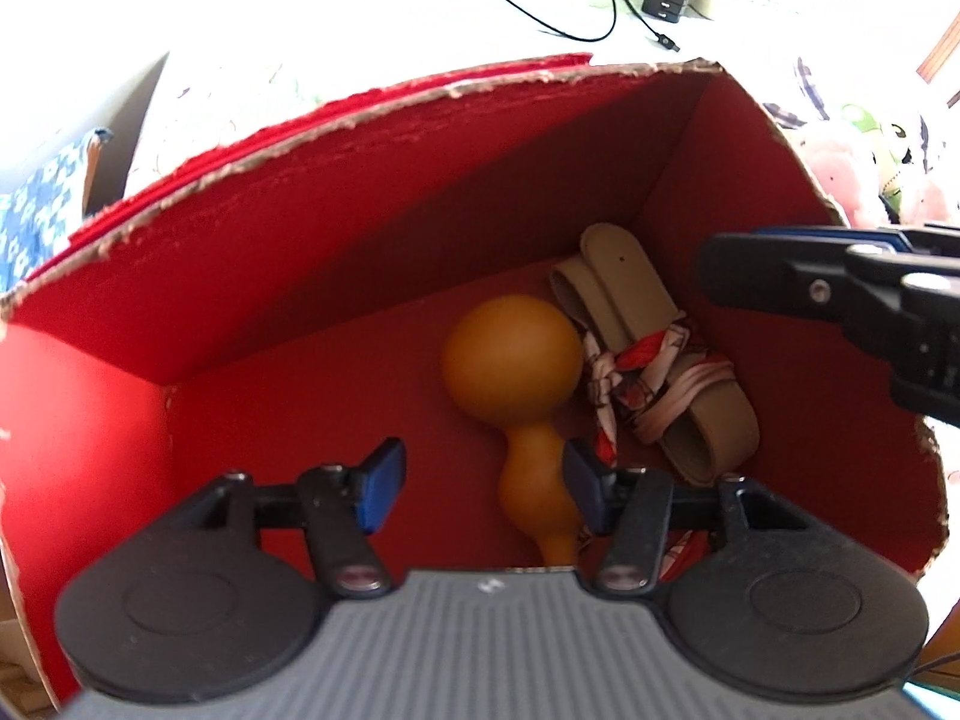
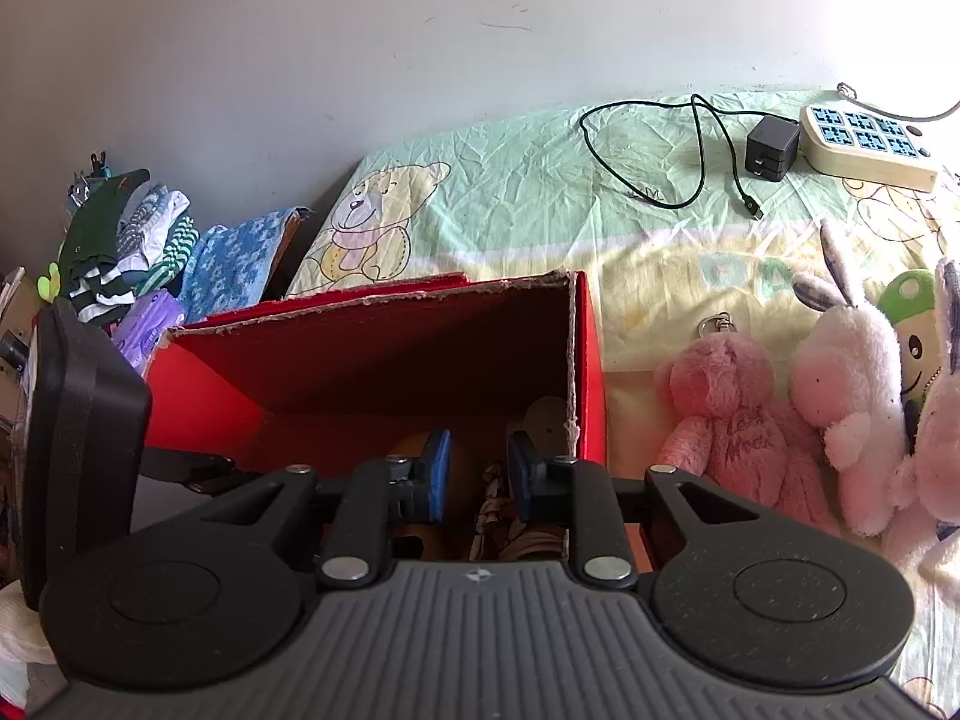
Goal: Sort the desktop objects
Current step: 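Raise both open grippers out of the red box, then move both grippers down to the red printed carton beside the box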
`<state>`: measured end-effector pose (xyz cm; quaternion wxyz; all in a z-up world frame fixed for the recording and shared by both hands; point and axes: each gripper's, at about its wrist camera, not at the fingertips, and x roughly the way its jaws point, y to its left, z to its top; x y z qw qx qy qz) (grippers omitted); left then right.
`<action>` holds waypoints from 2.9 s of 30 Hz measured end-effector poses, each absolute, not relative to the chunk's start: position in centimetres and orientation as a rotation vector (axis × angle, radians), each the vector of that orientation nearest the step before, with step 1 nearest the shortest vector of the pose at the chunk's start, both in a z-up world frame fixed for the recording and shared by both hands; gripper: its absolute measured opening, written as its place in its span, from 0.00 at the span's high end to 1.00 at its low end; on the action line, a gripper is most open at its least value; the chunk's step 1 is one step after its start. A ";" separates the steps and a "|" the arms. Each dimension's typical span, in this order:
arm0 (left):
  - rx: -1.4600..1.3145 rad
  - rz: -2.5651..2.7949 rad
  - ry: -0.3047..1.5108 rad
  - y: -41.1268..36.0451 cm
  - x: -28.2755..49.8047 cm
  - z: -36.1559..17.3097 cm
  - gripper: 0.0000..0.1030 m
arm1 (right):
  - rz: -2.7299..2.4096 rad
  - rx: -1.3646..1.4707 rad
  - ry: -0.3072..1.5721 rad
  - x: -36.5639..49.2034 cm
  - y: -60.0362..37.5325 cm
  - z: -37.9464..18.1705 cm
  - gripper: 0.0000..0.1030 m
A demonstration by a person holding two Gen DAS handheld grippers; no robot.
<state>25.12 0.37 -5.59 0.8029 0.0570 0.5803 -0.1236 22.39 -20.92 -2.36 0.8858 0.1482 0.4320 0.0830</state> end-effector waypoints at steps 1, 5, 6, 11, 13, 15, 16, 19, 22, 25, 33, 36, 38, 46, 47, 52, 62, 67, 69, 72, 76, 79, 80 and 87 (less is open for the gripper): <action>0.121 -0.263 1.238 0.4 25.1 -5.4 0.48 | 0.177 0.302 0.893 22.3 -20.8 -2.3 0.73; 0.126 -0.222 1.203 1.1 23.0 -4.8 0.48 | 0.174 0.297 0.870 21.7 -20.8 -2.1 0.68; 0.135 -0.203 1.192 1.2 23.1 -4.5 0.48 | 0.171 0.304 0.870 21.6 -20.9 -2.1 0.68; 0.127 -0.171 1.184 1.9 22.7 -3.8 0.44 | 0.163 0.292 0.873 20.9 -20.6 -2.0 0.68; 0.139 -0.157 1.170 0.9 22.1 -4.1 0.41 | 0.145 0.278 0.865 20.5 -20.4 -1.9 0.68; 0.139 -0.151 1.162 -0.4 22.7 -4.7 0.38 | 0.136 0.273 0.867 20.3 -20.3 -1.9 0.68; 0.137 -0.145 1.158 -0.5 22.5 -5.0 0.38 | 0.132 0.275 0.873 20.1 -20.3 -1.9 0.68; 0.159 -0.113 1.120 -0.4 22.3 -5.3 0.37 | 0.128 0.263 0.872 19.5 -20.2 -1.7 0.66; 0.151 -0.091 1.093 -0.1 21.7 -5.0 0.37 | 0.127 0.259 0.848 18.8 -20.0 -1.2 0.63; 0.138 -0.063 1.079 0.2 21.1 -4.5 0.35 | 0.111 0.247 0.818 18.1 -19.8 -1.0 0.57; 0.125 -0.019 1.076 0.8 19.8 -4.1 0.32 | 0.127 0.241 0.796 16.5 -19.3 -0.8 0.56; 0.149 -0.012 1.059 0.5 19.3 -3.9 0.30 | 0.135 0.258 0.804 15.8 -19.4 -0.7 0.57; 0.128 -0.027 1.056 0.6 19.0 -3.8 0.30 | 0.137 0.265 0.808 15.3 -19.4 -0.7 0.57; 0.080 0.003 1.025 1.7 17.4 -2.3 0.30 | 0.154 0.272 0.803 13.8 -19.6 -0.6 0.57; 0.076 0.012 1.016 1.9 17.2 -2.0 0.29 | 0.162 0.271 0.798 13.7 -19.6 -0.5 0.57; 0.096 0.075 0.980 1.8 15.9 -0.8 0.24 | 0.211 0.268 0.790 13.2 -20.1 -0.2 0.57; 0.071 0.174 0.981 0.6 13.1 0.5 0.17 | 0.355 0.277 0.821 11.5 -21.9 -0.3 0.57; 0.049 0.218 0.991 0.2 11.7 0.4 0.17 | 0.417 0.268 0.845 11.0 -22.4 -0.6 0.56; 0.041 0.239 0.999 0.1 11.3 0.3 0.17 | 0.437 0.261 0.858 10.8 -22.6 -0.9 0.56; 0.020 0.265 1.013 -0.1 10.5 0.1 0.17 | 0.467 0.264 0.881 10.7 -22.8 -1.4 0.56; 0.007 0.297 1.031 -0.2 9.4 -0.4 0.17 | 0.500 0.285 0.924 10.8 -23.2 -2.5 0.56; -0.015 0.301 1.045 0.0 8.5 -0.9 0.17 | 0.510 0.302 0.960 10.8 -23.3 -3.5 0.56; -0.019 0.301 1.050 0.0 8.2 -1.2 0.17 | 0.516 0.311 0.974 10.8 -23.3 -3.9 0.56; -0.043 0.248 1.062 0.6 5.3 -2.5 0.21 | 0.537 0.359 1.055 11.1 -22.8 -5.6 0.56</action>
